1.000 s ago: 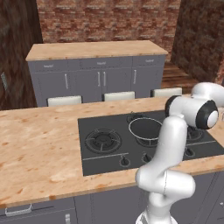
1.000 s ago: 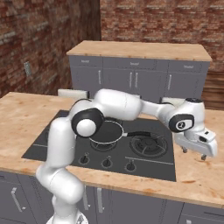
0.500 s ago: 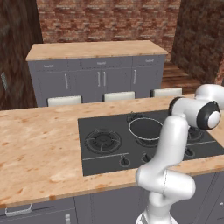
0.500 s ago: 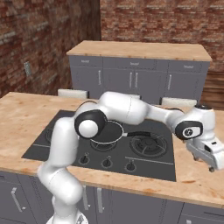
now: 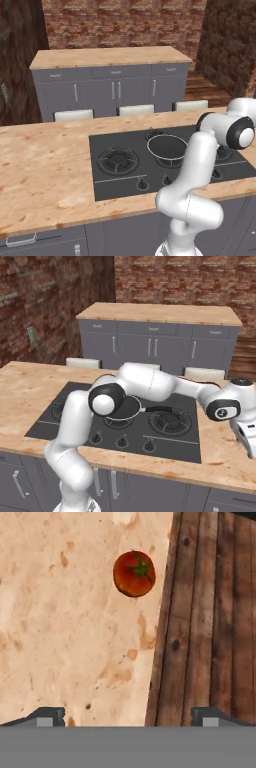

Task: Place the pan on the front center burner on the stove. Then place the tomato and the onion in the pan and turn on the front center burner.

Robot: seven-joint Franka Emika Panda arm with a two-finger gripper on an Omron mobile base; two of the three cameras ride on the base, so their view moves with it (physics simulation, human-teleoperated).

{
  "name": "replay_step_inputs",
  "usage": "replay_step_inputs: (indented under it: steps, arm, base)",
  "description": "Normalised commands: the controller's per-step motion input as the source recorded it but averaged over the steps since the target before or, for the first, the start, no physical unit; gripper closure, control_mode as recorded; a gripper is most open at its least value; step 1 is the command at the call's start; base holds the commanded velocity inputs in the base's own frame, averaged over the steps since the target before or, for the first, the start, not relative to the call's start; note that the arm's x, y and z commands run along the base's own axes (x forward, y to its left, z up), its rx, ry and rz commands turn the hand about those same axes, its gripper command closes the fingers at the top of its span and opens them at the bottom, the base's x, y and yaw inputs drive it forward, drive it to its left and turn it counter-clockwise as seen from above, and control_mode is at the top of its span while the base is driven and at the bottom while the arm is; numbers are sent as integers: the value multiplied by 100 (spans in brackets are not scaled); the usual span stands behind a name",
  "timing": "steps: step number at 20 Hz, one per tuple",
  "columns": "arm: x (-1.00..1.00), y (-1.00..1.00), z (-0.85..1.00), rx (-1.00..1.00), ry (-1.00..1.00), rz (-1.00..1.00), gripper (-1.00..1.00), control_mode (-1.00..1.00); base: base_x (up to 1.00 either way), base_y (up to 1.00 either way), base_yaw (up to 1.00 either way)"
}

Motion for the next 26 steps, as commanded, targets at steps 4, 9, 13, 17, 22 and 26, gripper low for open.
replay_step_inputs:
  steps: [4,9,13,17,22,26]
  arm:
    - [-12,-30,0,-12,-11,-26,-100,-100]
    - [-22,-37,0,-11,-5,-24,-100,-100]
    - [-9,-34,0,-10,-2,-17,-100,-100]
    - [0,-21,0,-5,-4,-4,-100,-100]
    - [0,-28,0,0,-1,0,-100,-100]
    - [0,-34,-1,0,0,0,-100,-100]
  base:
    - [0,0,0]
    - [0,0,0]
    - [0,0,0]
    - [0,0,0]
    - [0,0,0]
    - [0,0,0]
